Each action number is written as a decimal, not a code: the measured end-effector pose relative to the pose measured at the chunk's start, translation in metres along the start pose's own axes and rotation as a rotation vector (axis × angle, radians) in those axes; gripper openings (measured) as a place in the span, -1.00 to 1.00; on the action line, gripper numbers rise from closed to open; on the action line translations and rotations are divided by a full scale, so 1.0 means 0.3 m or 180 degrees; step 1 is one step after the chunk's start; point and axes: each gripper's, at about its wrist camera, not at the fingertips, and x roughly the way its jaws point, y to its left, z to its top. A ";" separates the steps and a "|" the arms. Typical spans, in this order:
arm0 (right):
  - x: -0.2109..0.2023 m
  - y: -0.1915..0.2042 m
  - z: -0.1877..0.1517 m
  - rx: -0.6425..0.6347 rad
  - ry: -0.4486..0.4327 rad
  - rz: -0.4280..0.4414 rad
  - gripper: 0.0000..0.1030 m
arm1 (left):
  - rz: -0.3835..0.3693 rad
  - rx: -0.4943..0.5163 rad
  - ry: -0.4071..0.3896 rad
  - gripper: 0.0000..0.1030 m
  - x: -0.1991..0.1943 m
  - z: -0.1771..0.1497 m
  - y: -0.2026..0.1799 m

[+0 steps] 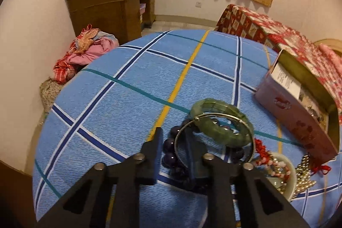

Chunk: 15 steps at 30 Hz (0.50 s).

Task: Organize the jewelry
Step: 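Close the left gripper on the silver bangle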

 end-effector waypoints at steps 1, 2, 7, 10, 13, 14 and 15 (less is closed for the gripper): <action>0.002 -0.001 -0.002 0.0007 0.0006 0.0001 0.30 | -0.0015 -0.0012 -0.0011 -0.65 -0.004 -0.001 0.002; 0.003 -0.002 -0.004 0.0012 0.0010 -0.0001 0.30 | -0.0035 -0.0024 -0.0027 -0.69 -0.009 -0.001 0.002; 0.006 -0.004 -0.012 0.0041 0.0019 0.0015 0.30 | -0.0246 -0.0149 -0.0185 -0.88 -0.056 -0.006 0.023; 0.014 0.013 -0.014 0.0006 0.0031 0.0053 0.30 | -0.0312 -0.0155 -0.0244 -0.88 -0.083 -0.015 0.025; 0.026 0.032 -0.018 -0.0038 0.0055 0.0062 0.30 | -0.0331 -0.0180 -0.0293 -0.88 -0.105 -0.022 0.028; 0.027 0.037 -0.019 -0.0040 0.0058 0.0073 0.30 | -0.0320 -0.0191 -0.0325 -0.88 -0.116 -0.025 0.028; 0.028 0.040 -0.020 -0.0044 0.0054 0.0072 0.30 | -0.0325 -0.0195 -0.0351 -0.88 -0.126 -0.027 0.029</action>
